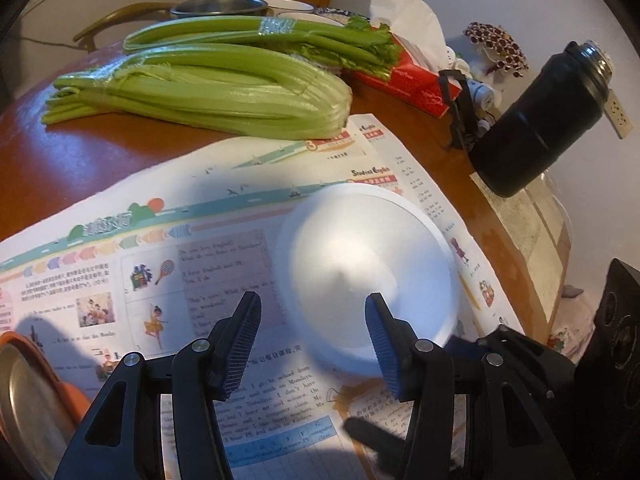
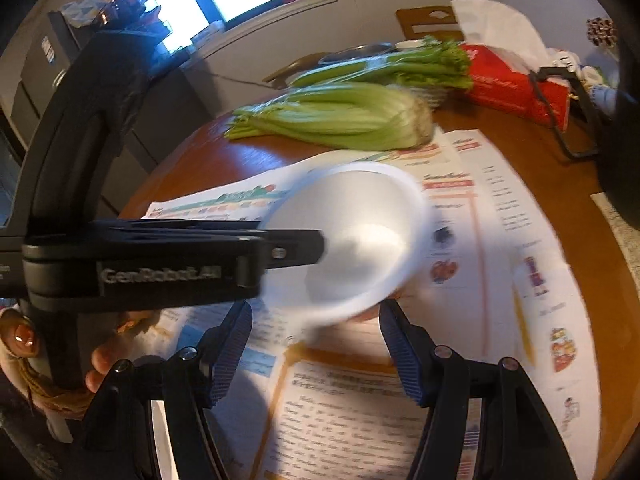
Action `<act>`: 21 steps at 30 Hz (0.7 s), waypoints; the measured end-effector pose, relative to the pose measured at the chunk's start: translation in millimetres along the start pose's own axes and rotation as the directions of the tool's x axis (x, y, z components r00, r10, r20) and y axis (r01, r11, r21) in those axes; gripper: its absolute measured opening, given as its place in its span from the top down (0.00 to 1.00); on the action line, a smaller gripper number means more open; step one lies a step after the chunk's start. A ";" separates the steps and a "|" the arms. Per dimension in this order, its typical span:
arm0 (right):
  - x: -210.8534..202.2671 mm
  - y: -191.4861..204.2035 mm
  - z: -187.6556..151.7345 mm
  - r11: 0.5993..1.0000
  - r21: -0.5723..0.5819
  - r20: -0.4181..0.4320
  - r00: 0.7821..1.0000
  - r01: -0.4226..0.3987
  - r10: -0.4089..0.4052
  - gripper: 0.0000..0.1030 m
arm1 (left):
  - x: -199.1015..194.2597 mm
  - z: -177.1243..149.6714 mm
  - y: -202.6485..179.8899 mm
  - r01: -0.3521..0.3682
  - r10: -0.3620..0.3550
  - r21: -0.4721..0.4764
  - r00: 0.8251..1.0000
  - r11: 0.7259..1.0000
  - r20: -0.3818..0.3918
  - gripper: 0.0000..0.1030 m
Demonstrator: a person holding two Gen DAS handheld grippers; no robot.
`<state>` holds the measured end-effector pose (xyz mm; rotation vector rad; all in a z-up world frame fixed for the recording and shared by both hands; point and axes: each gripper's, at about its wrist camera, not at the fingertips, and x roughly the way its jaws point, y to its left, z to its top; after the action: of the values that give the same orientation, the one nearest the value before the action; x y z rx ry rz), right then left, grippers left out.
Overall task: Organize plates and bowls
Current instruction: 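Lift the second paper bowl with the left gripper over the nested bowls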
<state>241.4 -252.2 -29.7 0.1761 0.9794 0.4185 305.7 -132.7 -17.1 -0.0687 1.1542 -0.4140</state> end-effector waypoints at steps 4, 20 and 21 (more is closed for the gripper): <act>7.3 6.4 -0.5 1.000 -0.018 -0.024 1.000 0.010 -0.010 0.36 | 3.5 1.8 6.9 0.007 -0.007 -0.031 1.000 0.999 -0.006 0.46; -10.2 -39.0 24.6 0.974 0.073 0.014 0.976 0.215 -0.216 0.36 | 0.9 7.9 5.5 0.009 -0.008 -0.038 1.000 0.999 0.023 0.46; -6.2 -38.7 26.4 0.974 0.054 0.010 0.975 0.219 -0.220 0.36 | 3.0 8.2 4.5 0.011 -0.010 -0.037 1.000 0.999 0.018 0.46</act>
<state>270.5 -288.8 -23.1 0.1169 0.9834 0.1882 315.3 -130.9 -17.6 -0.1107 1.1440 -0.4009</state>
